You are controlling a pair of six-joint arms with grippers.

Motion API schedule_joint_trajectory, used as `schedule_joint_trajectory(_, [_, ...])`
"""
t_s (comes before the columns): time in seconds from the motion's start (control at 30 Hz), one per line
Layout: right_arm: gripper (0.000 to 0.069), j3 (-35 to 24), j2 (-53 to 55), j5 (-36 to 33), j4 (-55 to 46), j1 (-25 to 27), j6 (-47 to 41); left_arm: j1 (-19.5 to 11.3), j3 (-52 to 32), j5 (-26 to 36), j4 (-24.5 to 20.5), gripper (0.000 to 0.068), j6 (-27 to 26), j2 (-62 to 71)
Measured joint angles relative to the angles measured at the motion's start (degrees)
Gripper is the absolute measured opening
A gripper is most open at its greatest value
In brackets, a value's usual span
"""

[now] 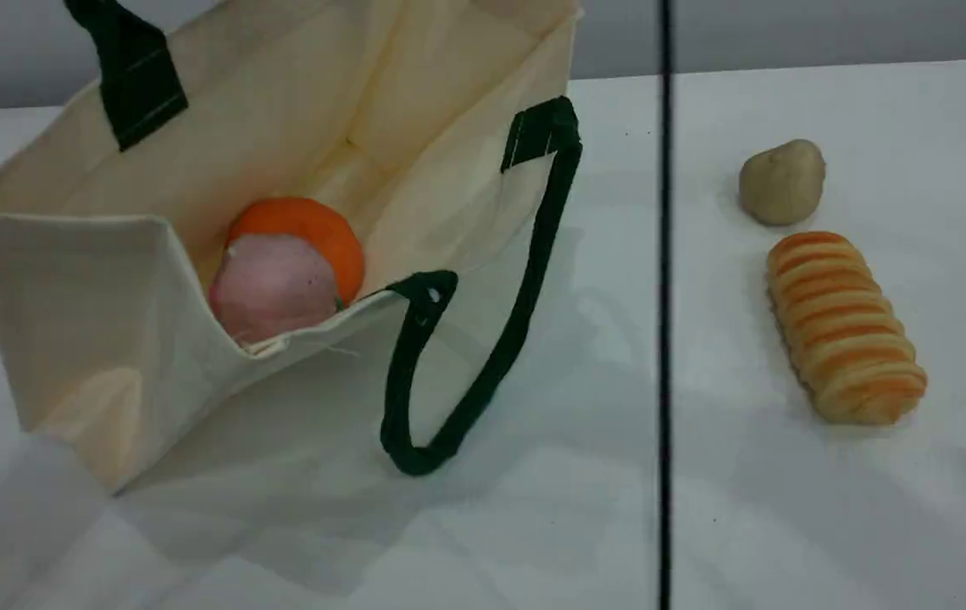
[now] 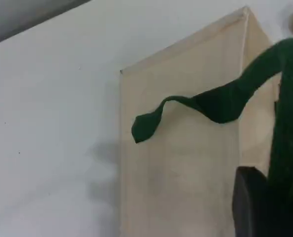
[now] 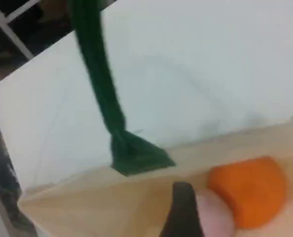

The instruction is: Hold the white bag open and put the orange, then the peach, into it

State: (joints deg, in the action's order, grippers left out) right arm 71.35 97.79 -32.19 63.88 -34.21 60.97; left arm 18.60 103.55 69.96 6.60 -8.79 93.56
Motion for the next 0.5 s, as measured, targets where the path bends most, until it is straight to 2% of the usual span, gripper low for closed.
schedule_joint_trajectory(0.3, [0.0514,0.0,-8.9,-9.0,-8.9,8.0,-10.2,0.0,0.0,-0.1,1.5,0.0064,-1.1,0.7])
schedule_joint_trajectory(0.5, [0.0514,0.0,-11.9,-10.6,-11.0,8.5,-11.8,0.0,-0.1,-1.2,5.3,0.0073,-1.1,3.6])
